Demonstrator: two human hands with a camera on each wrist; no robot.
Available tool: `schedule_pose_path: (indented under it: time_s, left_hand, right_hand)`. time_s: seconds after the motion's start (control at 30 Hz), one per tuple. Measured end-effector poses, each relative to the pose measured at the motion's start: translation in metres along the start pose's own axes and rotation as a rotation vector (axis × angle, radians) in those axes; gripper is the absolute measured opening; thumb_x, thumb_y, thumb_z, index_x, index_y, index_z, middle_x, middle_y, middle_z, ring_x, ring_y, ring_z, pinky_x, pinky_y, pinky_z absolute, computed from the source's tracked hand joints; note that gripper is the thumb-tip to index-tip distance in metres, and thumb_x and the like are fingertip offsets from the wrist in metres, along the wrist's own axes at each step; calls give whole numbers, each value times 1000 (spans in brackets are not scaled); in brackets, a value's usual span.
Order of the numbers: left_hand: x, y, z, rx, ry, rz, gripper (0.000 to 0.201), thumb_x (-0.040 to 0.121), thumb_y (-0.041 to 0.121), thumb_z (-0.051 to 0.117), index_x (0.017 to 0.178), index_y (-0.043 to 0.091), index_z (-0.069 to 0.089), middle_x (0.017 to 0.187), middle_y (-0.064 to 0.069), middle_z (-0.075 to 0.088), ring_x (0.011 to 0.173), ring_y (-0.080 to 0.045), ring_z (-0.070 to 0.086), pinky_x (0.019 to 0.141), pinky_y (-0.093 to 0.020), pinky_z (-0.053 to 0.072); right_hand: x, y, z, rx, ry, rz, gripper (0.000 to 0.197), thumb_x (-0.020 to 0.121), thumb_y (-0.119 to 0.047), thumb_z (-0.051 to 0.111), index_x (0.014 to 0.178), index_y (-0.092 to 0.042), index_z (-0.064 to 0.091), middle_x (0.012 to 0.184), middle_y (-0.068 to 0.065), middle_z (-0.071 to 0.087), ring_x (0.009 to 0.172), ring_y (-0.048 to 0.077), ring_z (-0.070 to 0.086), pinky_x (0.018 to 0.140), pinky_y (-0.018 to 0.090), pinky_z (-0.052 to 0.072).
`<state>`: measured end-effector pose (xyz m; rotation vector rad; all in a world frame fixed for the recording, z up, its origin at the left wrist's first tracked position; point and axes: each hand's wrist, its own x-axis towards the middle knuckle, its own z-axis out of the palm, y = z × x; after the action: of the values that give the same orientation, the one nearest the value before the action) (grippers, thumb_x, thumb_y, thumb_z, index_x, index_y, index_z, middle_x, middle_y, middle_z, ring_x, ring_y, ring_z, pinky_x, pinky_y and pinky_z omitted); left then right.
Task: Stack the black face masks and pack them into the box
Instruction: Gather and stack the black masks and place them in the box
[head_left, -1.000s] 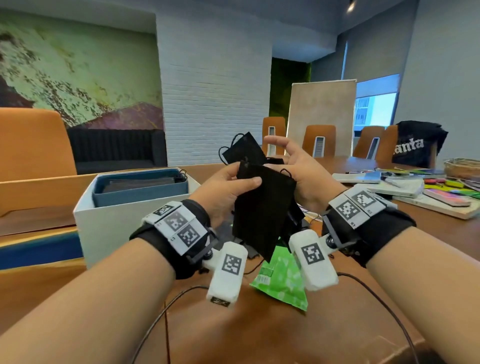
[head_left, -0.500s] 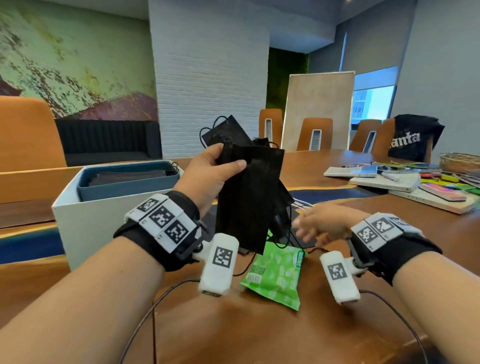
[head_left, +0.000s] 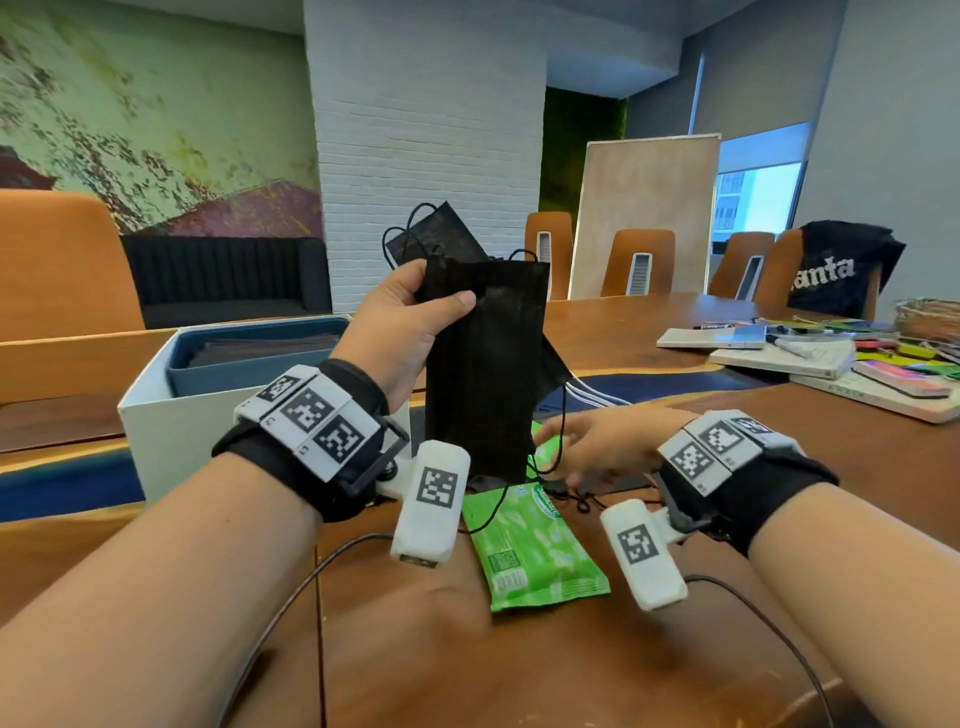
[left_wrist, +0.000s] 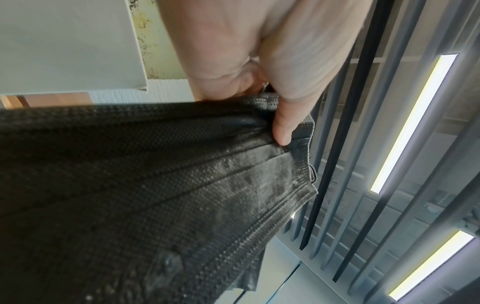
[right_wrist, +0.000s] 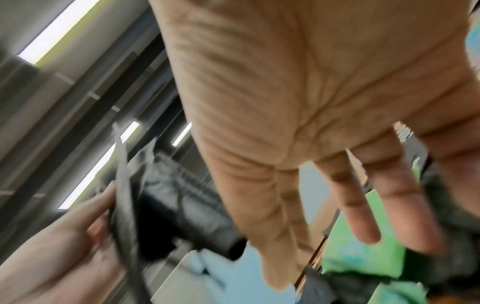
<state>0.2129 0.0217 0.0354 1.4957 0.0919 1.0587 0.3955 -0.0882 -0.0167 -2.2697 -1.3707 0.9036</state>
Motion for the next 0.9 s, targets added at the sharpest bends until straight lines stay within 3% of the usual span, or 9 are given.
schedule_pose_path:
  time_s: [0.07,0.17,0.23,0.33,0.5,0.6,0.67,0.73,0.9]
  left_hand:
    - [0,6,1,5,-8,14,22,88,-6,55,86,16,62,81,1,70,81,-13,67,75,-28,55]
    - [-2,16,0,-8,-19,41,21,88,-6,55,88,14,61,87,-2,69,85,-15,67,81,-32,56]
    - [-5,21,-3,-18,-14,64,21,88,-6,55,89,14,62,87,-2,70,86,-17,67,85,-35,55]
    - [-8,26,-12,-19,11,78,22,89,-5,55,87,16,62,86,0,71,86,-17,67,82,-36,55]
    - [-11,35,-27,-93,67,131,23,91,-6,51,92,15,61,85,2,72,86,-14,68,80,-31,57]
    - [-11,44,-36,-112,84,149,22,92,-3,51,95,16,60,87,4,72,85,-12,69,75,-33,58]
    - [-13,51,-43,-140,102,163,21,93,0,50,98,18,60,91,2,72,88,-14,69,73,-34,58]
    - [-16,56,-52,-161,119,161,21,94,2,50,99,20,60,94,2,72,90,-14,69,71,-34,58]
    - [-28,55,-66,-78,35,86,22,92,0,49,100,17,61,95,-1,72,90,-14,69,70,-29,57]
  right_hand:
    - [5,-14,8,-86,91,-63,25,88,-24,64,112,-30,60,86,4,66,67,19,55,65,30,46]
    - [10,-23,20,-213,178,-126,7,90,-14,59,86,-19,63,67,-1,59,45,3,52,47,16,42]
    - [16,-23,22,-210,222,-124,12,89,-12,59,79,-17,63,69,-2,60,52,2,55,46,17,43]
    - [22,-19,19,44,249,-136,13,93,-16,57,80,-16,57,80,0,65,72,14,64,56,26,54]
    - [12,-32,3,497,368,-268,11,98,-9,48,87,-10,48,82,9,65,66,16,63,52,24,54]
    - [2,-42,-9,413,397,-320,9,94,-4,53,88,-10,53,90,11,66,77,17,64,62,27,56]
    - [-7,-50,-15,188,256,-299,7,90,-7,61,92,-13,58,99,10,65,90,19,63,80,38,56]
    - [-10,-56,-18,128,93,-314,23,86,-9,65,107,-12,58,112,12,63,103,24,61,95,46,48]
    - [-17,-96,-14,660,59,-539,27,94,4,41,106,-15,56,107,3,64,106,22,61,97,47,47]
